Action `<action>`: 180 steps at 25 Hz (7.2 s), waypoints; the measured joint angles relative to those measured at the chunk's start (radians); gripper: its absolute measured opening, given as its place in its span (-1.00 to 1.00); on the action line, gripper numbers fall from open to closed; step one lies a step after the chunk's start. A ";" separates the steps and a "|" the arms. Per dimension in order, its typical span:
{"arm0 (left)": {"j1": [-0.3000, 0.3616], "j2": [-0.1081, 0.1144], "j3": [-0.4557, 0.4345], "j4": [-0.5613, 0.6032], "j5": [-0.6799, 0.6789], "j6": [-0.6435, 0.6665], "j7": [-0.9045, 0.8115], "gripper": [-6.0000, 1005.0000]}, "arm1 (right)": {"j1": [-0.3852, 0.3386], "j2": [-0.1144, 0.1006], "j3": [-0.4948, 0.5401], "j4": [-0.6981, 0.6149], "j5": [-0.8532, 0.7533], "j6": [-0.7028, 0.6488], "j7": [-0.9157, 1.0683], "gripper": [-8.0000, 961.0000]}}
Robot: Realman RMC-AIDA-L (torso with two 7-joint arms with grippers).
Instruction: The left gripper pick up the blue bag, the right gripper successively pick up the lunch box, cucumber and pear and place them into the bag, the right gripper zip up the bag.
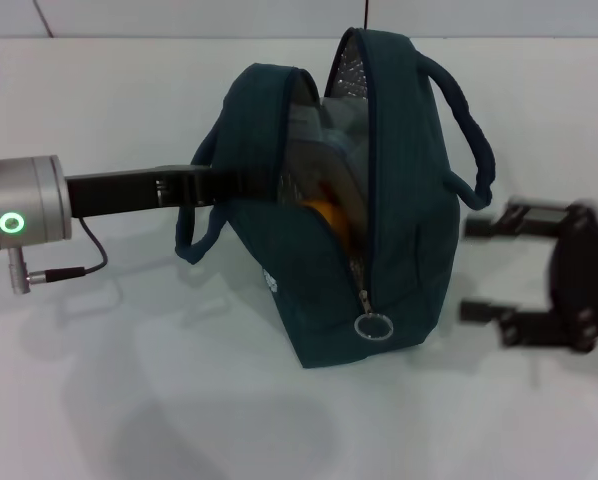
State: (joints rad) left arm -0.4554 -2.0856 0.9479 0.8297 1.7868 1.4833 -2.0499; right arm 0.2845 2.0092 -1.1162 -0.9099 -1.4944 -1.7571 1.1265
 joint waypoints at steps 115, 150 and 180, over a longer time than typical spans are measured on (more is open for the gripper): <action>0.101 0.003 -0.093 -0.136 -0.320 0.004 0.381 0.54 | 0.125 0.005 -0.252 0.067 0.235 0.316 -0.058 -0.97; 0.188 0.022 -0.130 -0.138 -0.261 0.147 0.375 0.53 | 0.277 0.008 -0.270 0.042 0.315 0.408 -0.066 -0.97; 0.116 0.001 -0.123 -0.179 -0.196 0.149 0.344 0.52 | 0.349 0.018 -0.374 0.151 0.319 0.485 -0.097 -0.97</action>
State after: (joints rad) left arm -0.3392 -2.0849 0.8246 0.6512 1.5904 1.6326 -1.7059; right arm 0.6331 2.0274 -1.4897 -0.7591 -1.1759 -1.2722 1.0294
